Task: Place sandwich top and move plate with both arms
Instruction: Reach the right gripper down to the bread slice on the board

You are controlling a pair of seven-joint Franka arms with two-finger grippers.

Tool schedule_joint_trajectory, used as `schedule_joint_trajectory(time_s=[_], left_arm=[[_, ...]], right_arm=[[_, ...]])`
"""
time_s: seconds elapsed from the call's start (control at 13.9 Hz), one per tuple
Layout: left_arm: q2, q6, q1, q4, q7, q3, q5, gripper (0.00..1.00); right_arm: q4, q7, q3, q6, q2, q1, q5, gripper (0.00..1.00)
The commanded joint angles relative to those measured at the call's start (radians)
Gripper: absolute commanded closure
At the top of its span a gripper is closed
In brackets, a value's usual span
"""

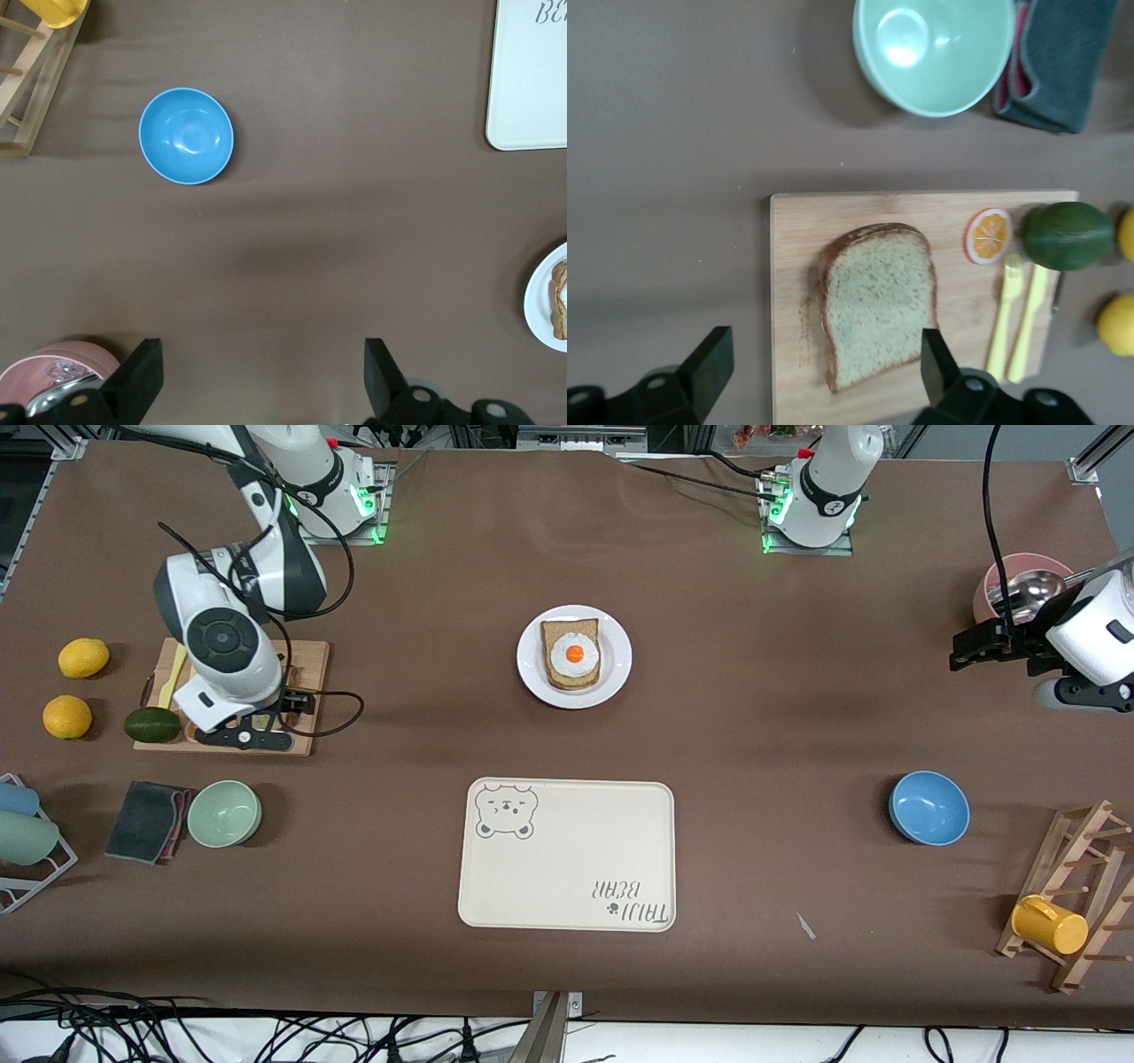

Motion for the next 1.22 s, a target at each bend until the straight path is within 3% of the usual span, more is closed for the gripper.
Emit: schedule_joint_trajectory(time_s=[0.0,0.36,0.72,0.93,1.15], left_arm=[[-0.009,-0.011,-0.003,0.020,-0.002,0.003,0.007,0.00],[-0.014,-0.011,-0.003,0.021,-0.004,-0.005,0.007,0.00],[-0.042,0.016,-0.001,0.021,0.001,0.002,0.001,0.00],[-0.042,0.025,-0.001,0.020,0.001,0.003,-0.019,0.00],[-0.049,0.036,-0.001,0.015,0.002,0.003,-0.019,0.00]], right_arm=[[-0.110,0.020,-0.044,0.191,0.008,-0.010,-0.027,0.12],[-0.115,0.020,-0.096,0.287,0.120,-0.010,-0.039,0.20],[-0.114,0.021,-0.101,0.296,0.130,-0.012,-0.039,0.47],[-0.112,0.035,-0.101,0.304,0.134,-0.013,-0.036,0.78],[-0.114,0.045,-0.101,0.328,0.152,-0.018,-0.037,0.81]])
